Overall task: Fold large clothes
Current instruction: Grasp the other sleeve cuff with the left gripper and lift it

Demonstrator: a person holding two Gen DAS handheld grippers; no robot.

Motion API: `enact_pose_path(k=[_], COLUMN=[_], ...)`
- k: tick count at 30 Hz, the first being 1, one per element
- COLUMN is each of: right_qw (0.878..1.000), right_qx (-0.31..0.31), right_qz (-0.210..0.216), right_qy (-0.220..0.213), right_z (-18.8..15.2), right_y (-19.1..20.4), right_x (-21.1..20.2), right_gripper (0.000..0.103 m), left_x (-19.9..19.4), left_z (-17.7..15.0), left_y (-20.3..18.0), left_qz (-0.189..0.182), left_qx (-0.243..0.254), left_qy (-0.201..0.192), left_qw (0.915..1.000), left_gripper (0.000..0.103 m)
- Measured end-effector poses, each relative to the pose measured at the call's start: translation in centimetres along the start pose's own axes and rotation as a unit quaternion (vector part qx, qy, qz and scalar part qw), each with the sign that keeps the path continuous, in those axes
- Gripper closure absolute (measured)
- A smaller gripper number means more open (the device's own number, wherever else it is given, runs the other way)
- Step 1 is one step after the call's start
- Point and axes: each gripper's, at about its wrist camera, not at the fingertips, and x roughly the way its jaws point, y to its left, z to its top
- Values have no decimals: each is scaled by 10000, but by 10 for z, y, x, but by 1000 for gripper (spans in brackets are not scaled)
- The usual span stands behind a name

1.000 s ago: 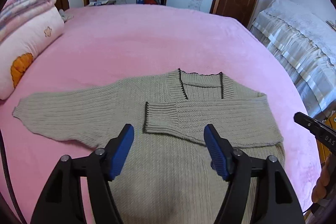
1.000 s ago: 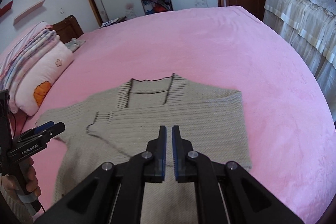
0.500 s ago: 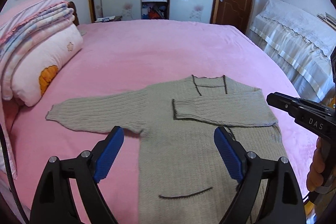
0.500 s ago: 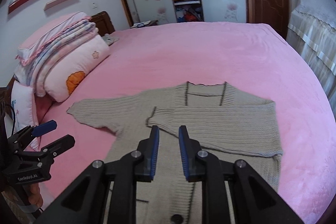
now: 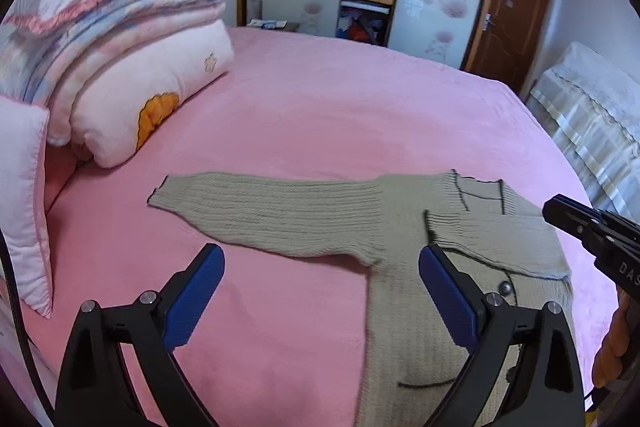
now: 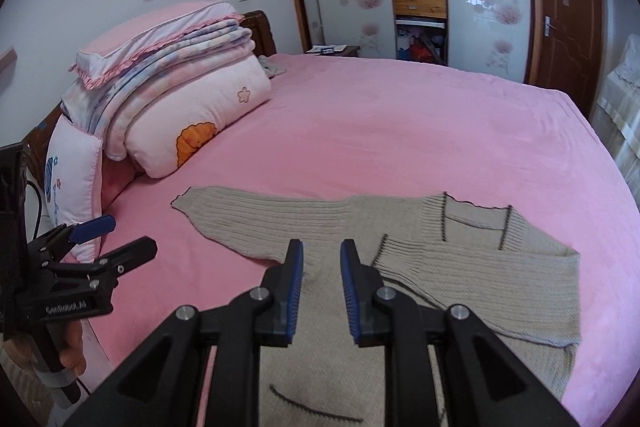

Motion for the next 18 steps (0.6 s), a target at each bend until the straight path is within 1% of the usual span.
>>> enact_pose_path(k=[4,5,10,11,13,14,16,17,18], right_qw=[9998,9998,9992,9991,9987,9984,9978,9975,9972], right_qx=[-166,-197,-366,-391,-447,-472,-518,-528,-532], right_qz=[55,88,165,175,223,264,316,327,323], right_qy=[21,29,43,60,132,172,258,326,419], right_z=[15,20,32,33,34,34,32,31,28], right_y=[26,34,56,60,67,70,75,77,78], right_x=[38,50,102,112,136,147,171,183,198], right_gripper=[84,84,84,84,84,84,84,84,84], left_x=[36,49,107,125,146,161,189,204,217], left_z=[12,16,25,28,29,28,24,20,15], left_y=[51,69,129,146,168,182,203,211,216], left_qz=[-45,-76,-143,-140,-68,-84,-255,-332,-387], left_qx=[-539,-762,-1501,-1682,-1968,-2155,-2502,-2685,-2804], left_qy=[288,336,512,591,610,659,822,945,1038], left_qw=[9981,9965,9872,9839,9785,9742,9644,9581,9535], left_gripper=[6,6,6,6,6,6,7,8,8])
